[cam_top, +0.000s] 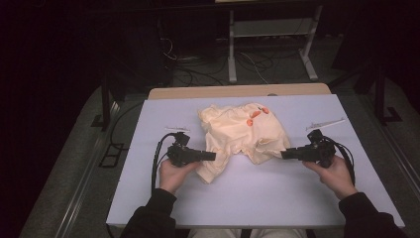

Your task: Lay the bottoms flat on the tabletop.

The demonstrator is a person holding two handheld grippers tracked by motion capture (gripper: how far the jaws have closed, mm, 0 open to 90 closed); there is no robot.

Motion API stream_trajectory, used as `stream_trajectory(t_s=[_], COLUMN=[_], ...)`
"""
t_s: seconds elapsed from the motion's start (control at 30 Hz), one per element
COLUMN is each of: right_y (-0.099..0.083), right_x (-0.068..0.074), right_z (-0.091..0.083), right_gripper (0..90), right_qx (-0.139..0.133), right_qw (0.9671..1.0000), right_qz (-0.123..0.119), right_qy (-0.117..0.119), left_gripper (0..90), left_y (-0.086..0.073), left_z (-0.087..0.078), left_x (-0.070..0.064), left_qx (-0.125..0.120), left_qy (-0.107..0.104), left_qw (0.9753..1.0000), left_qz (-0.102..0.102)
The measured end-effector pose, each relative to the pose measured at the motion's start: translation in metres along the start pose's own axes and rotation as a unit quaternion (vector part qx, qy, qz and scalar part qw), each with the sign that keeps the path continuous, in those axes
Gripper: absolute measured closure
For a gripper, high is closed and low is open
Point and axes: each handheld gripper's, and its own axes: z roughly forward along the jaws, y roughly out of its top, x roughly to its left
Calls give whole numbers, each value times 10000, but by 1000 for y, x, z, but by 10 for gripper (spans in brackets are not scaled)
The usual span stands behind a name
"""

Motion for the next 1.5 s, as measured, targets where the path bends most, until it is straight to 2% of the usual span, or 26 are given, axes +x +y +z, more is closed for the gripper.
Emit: stream_trajectory(t_s=[0.17, 0.33, 0.43, 0.53, 0.63, 0.87, 0.93, 1.07, 1.1, 1.23, 1.37, 1.5], right_y=[-15, -28, -37, -43, -43, -41, -40, -34, -31, -24, -22, -24], right_x=[4, 1, -2, -2, 1, 0, 2, 10, 15, 36, 53, 60], right_z=[-3, -5, -7, -10, -16, -31, -37, -43, -42, -25, -2, 18], right_gripper=[756, 750, 725, 683, 637, 517, 494, 441, 425, 405, 398, 402], right_qx=[253, 495, 519, 566, 508, 272, 154, -165, -243, -179, 73, 358], right_qw=[9996, 9986, 9984, 9975, 9966, 9964, 9962, 9969, 9972, 9985, 9989, 9978], right_qz=[-105, -62, 5, 3, -83, -97, -33, 154, 162, 17, -168, -297], right_qy=[-92, -175, -235, -412, -636, -801, -861, -756, -686, -522, -439, -477], left_gripper=[808, 809, 808, 808, 809, 809, 809, 809, 809, 808, 808, 808], left_y=[-2, -4, -5, -5, -6, -7, -7, -8, -8, -9, -11, -13], left_z=[-3, -4, -5, -7, -9, -14, -15, -16, -16, -17, -18, -18], left_x=[5, 8, 8, 11, 14, 22, 24, 27, 28, 31, 37, 43], left_qx=[-42, -56, -25, -26, -16, -48, -50, -24, -27, -10, 7, 45], left_qy=[30, 74, 160, 217, 273, 393, 434, 505, 521, 584, 670, 748], left_qw=[9999, 9998, 9998, 9997, 9995, 9988, 9986, 9981, 9980, 9976, 9968, 9958], left_qz=[-102, -152, -131, -137, -174, -280, -307, -345, -357, -379, -436, -526])
